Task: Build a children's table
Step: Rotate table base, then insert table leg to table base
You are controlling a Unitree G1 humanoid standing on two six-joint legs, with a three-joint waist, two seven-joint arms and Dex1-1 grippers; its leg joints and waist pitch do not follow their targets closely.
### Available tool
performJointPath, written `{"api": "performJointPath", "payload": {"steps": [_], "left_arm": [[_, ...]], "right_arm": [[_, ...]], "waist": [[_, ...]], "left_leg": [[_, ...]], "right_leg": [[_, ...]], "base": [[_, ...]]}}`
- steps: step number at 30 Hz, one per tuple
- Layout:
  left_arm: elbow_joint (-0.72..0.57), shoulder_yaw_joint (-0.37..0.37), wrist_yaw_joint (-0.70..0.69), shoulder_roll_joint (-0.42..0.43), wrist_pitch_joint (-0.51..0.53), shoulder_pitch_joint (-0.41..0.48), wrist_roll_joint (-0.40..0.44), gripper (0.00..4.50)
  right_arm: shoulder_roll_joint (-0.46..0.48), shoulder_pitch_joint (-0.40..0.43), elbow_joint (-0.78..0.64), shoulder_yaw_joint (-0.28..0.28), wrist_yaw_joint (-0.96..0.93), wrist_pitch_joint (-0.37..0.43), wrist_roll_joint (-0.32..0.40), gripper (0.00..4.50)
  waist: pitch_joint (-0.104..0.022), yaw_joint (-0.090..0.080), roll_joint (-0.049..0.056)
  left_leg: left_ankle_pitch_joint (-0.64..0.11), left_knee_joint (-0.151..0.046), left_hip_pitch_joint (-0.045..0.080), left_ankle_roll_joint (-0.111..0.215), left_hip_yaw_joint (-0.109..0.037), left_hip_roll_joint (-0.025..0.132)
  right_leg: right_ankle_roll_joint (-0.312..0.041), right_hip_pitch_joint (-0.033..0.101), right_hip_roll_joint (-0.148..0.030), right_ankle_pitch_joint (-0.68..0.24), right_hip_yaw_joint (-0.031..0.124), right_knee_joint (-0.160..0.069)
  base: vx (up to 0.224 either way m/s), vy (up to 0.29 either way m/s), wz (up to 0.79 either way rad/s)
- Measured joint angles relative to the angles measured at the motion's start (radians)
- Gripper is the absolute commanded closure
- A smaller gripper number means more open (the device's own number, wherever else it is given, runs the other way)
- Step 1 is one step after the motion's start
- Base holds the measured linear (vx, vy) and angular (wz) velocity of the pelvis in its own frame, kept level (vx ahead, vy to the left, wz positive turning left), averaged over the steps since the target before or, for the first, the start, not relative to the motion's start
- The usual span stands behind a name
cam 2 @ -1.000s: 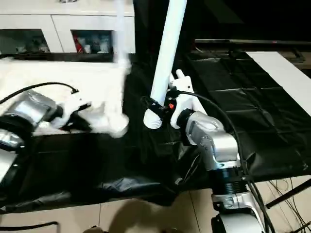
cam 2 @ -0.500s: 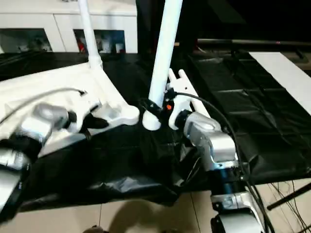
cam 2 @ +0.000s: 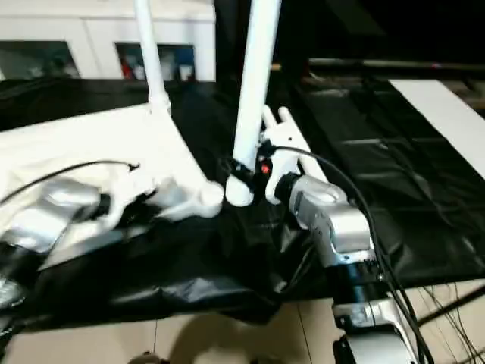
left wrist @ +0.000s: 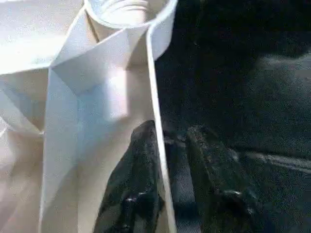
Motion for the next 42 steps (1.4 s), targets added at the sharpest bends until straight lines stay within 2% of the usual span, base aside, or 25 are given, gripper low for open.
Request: {"api": "performJointPath", "payload": {"steps": [4,5,8,16,20,24,31,37,42], "left_arm": [[0.022,0.002,0.042,-0.020,-0.039,0.000,0.004,3.13],[0.019,0.004,0.045,-0.020,-0.036,0.000,0.005,3.42],[-0.002,0.012,0.056,-0.019,-0.018,0.005,0.008,3.55],[-0.060,0.018,0.077,0.007,0.008,0.053,0.007,4.30],[-0.090,0.020,0.092,0.018,0.000,0.077,0.009,4.48],[-0.157,0.035,0.097,0.040,0.028,0.118,0.007,4.50],[-0.167,0.038,0.111,0.040,0.027,0.129,0.001,4.50],[-0.212,0.035,0.092,0.028,0.047,0.151,-0.014,4.50],[-0.215,0.024,0.081,0.023,0.046,0.151,-0.021,4.50]], "right_arm": [[0.003,0.000,0.000,0.003,0.003,0.000,0.000,2.66],[0.003,0.000,0.000,0.003,0.003,0.000,0.000,2.66],[0.003,0.000,-0.001,0.004,0.003,0.001,0.000,2.66],[0.010,0.004,-0.005,0.007,0.017,-0.003,-0.001,2.66],[0.019,0.004,0.021,0.023,0.027,-0.121,-0.023,2.66],[0.029,0.002,0.042,0.022,0.041,-0.118,-0.015,2.66],[0.044,-0.001,0.064,0.021,0.096,-0.097,0.013,2.66],[0.051,-0.038,0.198,0.078,0.180,-0.114,0.006,2.66],[0.078,-0.084,0.289,0.079,0.187,-0.149,-0.018,2.66]], "waist": [[0.000,0.001,0.000],[0.000,0.001,-0.001],[0.000,0.001,-0.001],[0.000,-0.002,-0.002],[0.000,-0.002,-0.008],[-0.001,-0.004,-0.015],[-0.003,-0.003,-0.021],[-0.006,0.000,-0.026],[-0.008,0.003,-0.029]], "left_leg": [[0.000,0.001,0.000,0.000,0.000,0.000],[0.000,0.001,0.000,0.000,0.000,0.000],[0.000,0.000,0.000,0.000,0.000,0.000],[0.000,0.000,0.000,0.000,0.000,0.000],[0.000,0.000,0.000,-0.001,0.000,0.000],[0.000,0.000,0.000,0.000,0.000,0.000],[0.000,0.000,0.000,0.000,0.000,0.000],[0.000,0.000,-0.001,0.000,0.000,0.000],[0.000,0.001,-0.001,0.000,0.000,0.000]], "right_leg": [[0.000,0.000,0.000,0.000,0.000,0.000],[0.000,0.000,0.000,0.000,0.000,0.000],[0.000,0.000,0.000,0.000,0.000,0.000],[0.000,-0.001,0.000,0.000,0.000,0.001],[0.001,-0.001,0.000,-0.001,0.000,0.002],[0.001,-0.001,0.000,0.000,0.000,0.002],[0.001,-0.001,0.000,0.000,0.000,0.002],[0.001,-0.001,0.000,0.000,0.000,0.001],[0.000,-0.001,0.000,0.000,0.000,0.001]], "base": [[0.000,0.000,0.00],[0.000,0.000,0.00],[0.000,0.000,0.00],[0.000,0.000,0.00],[0.000,0.000,0.00],[0.000,0.000,0.00],[0.000,0.000,0.00],[0.000,0.000,0.00],[0.000,0.000,0.00]]}}
